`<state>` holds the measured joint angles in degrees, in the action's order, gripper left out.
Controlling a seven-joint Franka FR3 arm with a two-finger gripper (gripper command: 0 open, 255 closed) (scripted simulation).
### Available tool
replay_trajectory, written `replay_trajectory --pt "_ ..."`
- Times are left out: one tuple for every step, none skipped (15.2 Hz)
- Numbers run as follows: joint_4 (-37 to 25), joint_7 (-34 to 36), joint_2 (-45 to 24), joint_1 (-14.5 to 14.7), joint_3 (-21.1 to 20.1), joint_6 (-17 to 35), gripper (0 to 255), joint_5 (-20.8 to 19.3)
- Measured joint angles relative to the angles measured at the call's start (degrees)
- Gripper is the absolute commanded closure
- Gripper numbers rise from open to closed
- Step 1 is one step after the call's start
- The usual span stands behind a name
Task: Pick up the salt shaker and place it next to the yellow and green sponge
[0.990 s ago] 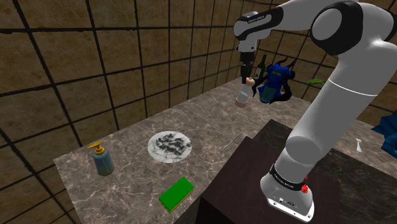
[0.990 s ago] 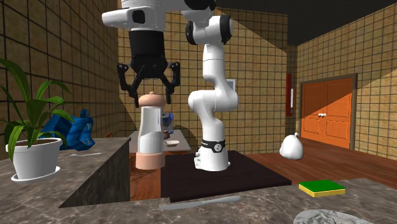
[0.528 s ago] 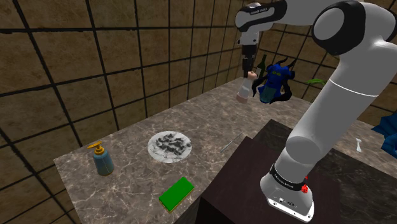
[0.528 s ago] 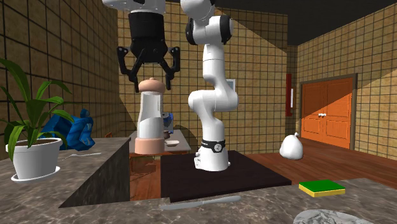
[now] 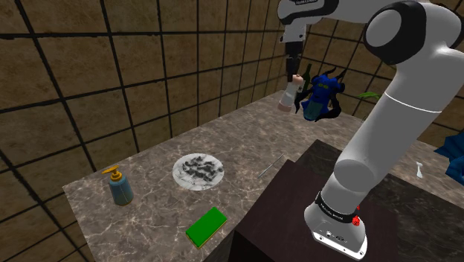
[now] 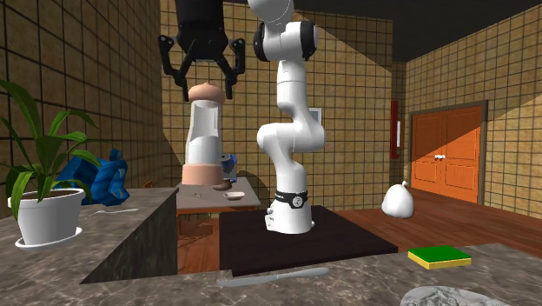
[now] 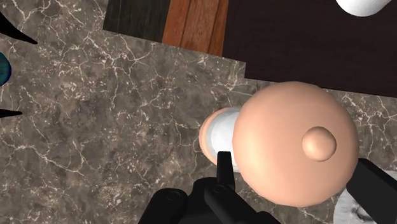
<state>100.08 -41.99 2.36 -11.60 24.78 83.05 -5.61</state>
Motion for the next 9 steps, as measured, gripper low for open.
replay_trajectory --pt "-0.7 0.01 0.06 0.03 -0.04 -0.75 255 -0.01" --pt "-1.31 -0.07 0.02 0.02 -0.03 -1.33 255 -0.01" --pt "-0.87 0.55 0.65 0.31 -0.36 -1.52 255 -0.08" --pt "-0.51 1.53 1.42 0.76 -0.88 -1.96 255 -0.09" --pt "-0.04 2.72 2.28 1.29 -1.53 -2.37 255 -0.06" --pt "1.3 4.47 3.42 2.05 -2.47 -2.24 255 0.07" --pt "3.35 6.1 5.23 2.65 -3.35 -2.02 255 -0.1" --pt "4.51 7.63 6.2 3.22 -4.17 -1.86 255 0.05" --pt "6.23 9.33 7.68 3.83 -5.14 -1.66 255 0.13"
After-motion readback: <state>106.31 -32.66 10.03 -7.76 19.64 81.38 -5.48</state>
